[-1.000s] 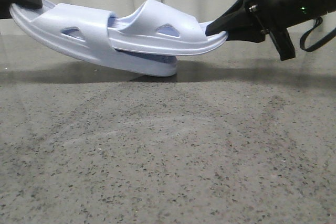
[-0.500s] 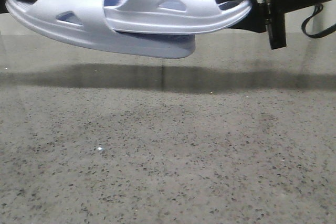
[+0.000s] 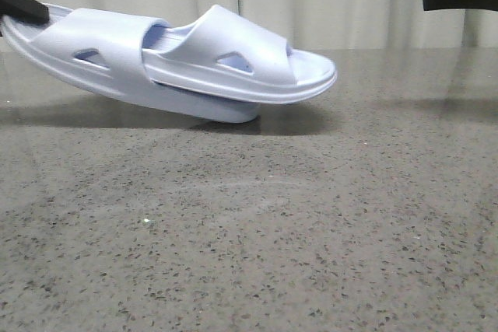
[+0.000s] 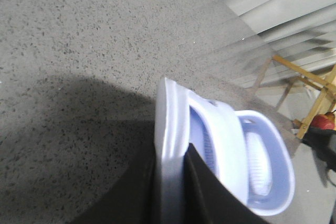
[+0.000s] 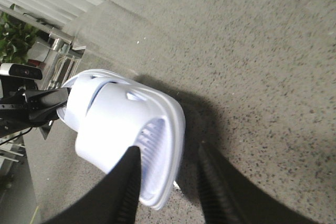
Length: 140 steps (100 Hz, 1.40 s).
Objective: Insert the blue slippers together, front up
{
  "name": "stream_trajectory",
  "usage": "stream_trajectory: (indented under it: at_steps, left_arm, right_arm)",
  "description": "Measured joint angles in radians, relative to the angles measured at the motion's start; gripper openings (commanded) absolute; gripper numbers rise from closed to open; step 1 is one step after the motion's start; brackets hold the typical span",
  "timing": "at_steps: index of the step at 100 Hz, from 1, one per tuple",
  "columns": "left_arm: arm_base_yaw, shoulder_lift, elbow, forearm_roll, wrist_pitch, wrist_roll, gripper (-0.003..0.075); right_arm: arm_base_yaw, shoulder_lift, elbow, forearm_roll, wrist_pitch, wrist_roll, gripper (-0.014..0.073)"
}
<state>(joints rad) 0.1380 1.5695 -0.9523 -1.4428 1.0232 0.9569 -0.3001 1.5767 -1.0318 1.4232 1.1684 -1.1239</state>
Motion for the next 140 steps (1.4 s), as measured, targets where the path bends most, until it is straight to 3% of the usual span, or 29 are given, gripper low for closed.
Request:
stream_trajectory:
  at_steps: [17,26,31,44,49,55,67,81,84,96,102,121,140]
  left_arm:
    - [-0.077,0.000,0.000,0.015,-0.086,0.021,0.0020]
    - [-0.103,0.000,0.000,0.051,-0.124,0.043,0.0069]
    - [-0.111,0.000,0.000,0.070,-0.136,0.059,0.0129]
    - [-0.114,0.000,0.000,0.105,-0.150,0.079,0.0387]
    - [-0.114,0.000,0.000,0.120,-0.154,0.083,0.0454]
    - [-0.114,0.000,0.000,0.133,-0.159,0.085,0.0482]
    - [-0.111,0.000,-0.010,0.162,-0.160,0.087,0.0473]
    - [-0.070,-0.007,-0.064,0.193,-0.122,0.091,0.0412]
    - [-0.060,-0.017,-0.076,0.196,-0.116,0.091,0.0374]
    - [-0.024,-0.066,-0.111,0.202,-0.096,0.091,0.0178]
    - [-0.015,-0.098,-0.118,0.204,-0.103,0.100,0.0017]
    - [-0.035,-0.230,-0.118,0.229,-0.186,0.182,0.0015]
    - [-0.130,-0.378,-0.089,0.299,-0.389,0.198,0.0015]
  right_arm:
    - [-0.006,-0.013,0.000,-0.014,0.006,0.032,0.0213]
    - [-0.006,-0.013,0.000,-0.026,0.008,0.041,0.0213]
    - [-0.006,-0.013,0.000,-0.030,0.009,0.043,0.0213]
    - [-0.006,-0.013,0.000,-0.032,0.009,0.045,0.0213]
    - [-0.006,-0.013,0.000,-0.032,0.010,0.045,0.0213]
    - [-0.006,-0.013,0.000,-0.032,0.011,0.047,0.0212]
    - [-0.008,-0.014,0.000,-0.034,0.013,0.049,0.0171]
    - [-0.008,-0.014,0.000,-0.045,0.013,0.051,-0.0057]
    - [-0.008,-0.014,0.000,-0.049,0.013,0.051,-0.0107]
    - [-0.008,-0.016,0.000,-0.059,0.013,0.051,-0.0087]
    - [-0.008,-0.022,0.000,-0.063,0.013,0.051,-0.0086]
    - [0.015,-0.112,0.005,-0.100,-0.048,0.051,-0.0085]
    - [0.173,-0.284,0.062,-0.184,-0.335,0.049,-0.0085]
